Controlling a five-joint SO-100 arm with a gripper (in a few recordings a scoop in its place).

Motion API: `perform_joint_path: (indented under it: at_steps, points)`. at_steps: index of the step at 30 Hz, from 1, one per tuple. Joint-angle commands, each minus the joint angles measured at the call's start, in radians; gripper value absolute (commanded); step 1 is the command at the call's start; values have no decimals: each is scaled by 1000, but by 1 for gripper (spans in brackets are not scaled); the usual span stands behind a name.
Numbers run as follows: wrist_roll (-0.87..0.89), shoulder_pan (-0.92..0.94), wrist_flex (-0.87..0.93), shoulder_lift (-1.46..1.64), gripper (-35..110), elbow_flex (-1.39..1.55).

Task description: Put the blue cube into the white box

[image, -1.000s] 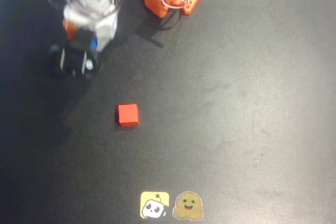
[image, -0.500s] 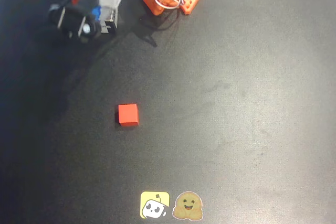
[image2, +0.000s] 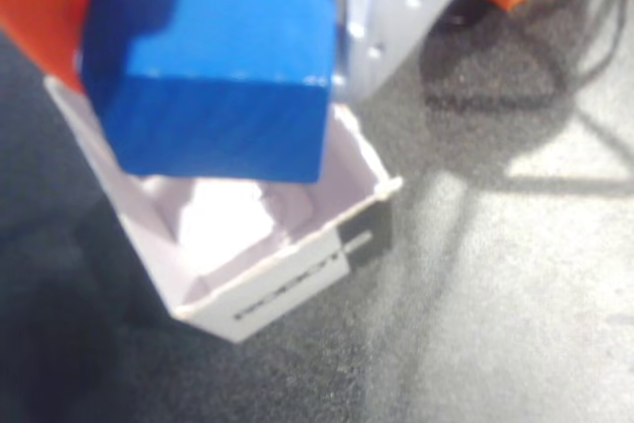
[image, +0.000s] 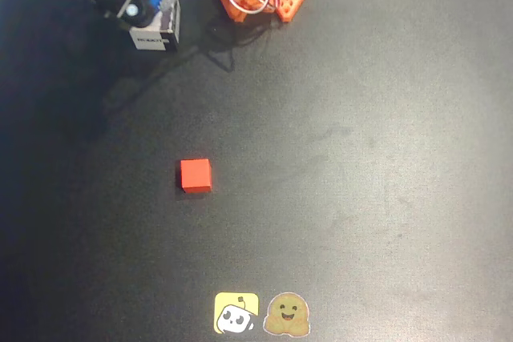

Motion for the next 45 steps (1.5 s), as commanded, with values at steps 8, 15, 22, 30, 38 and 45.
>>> perform_joint_path:
  at_steps: [8, 15, 22, 30, 38, 45]
  points:
    - [17, 40, -124, 23, 0, 132]
    - [-11, 80, -153, 23, 0, 173]
    - [-43, 95, -175, 23, 4, 176]
    - [-75, 92, -187, 29, 12, 172]
    - [-94, 89, -190, 69, 14, 186]
    - [-106, 78, -190, 80, 17, 186]
